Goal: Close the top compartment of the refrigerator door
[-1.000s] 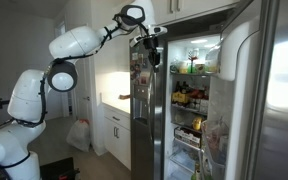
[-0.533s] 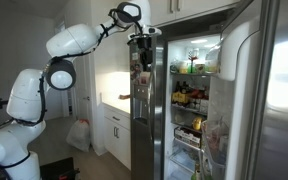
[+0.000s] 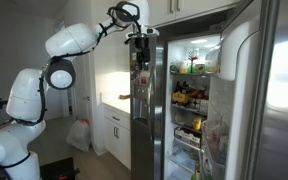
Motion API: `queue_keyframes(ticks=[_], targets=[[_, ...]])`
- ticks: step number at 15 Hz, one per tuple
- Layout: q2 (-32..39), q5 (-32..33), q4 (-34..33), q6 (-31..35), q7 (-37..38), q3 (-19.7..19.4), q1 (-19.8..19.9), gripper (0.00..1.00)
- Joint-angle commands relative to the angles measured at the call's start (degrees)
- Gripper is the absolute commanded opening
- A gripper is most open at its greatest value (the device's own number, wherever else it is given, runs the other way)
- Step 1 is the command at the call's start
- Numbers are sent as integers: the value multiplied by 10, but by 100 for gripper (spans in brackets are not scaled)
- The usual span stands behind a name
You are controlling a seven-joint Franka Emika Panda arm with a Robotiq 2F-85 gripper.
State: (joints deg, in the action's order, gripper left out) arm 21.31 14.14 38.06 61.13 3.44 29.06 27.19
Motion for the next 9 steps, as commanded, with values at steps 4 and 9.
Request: queue_keyframes(ticks=[4,9], targets=[[3,0,1,-1,0,0,0,100],[4,0,1,-1,0,0,0,100]])
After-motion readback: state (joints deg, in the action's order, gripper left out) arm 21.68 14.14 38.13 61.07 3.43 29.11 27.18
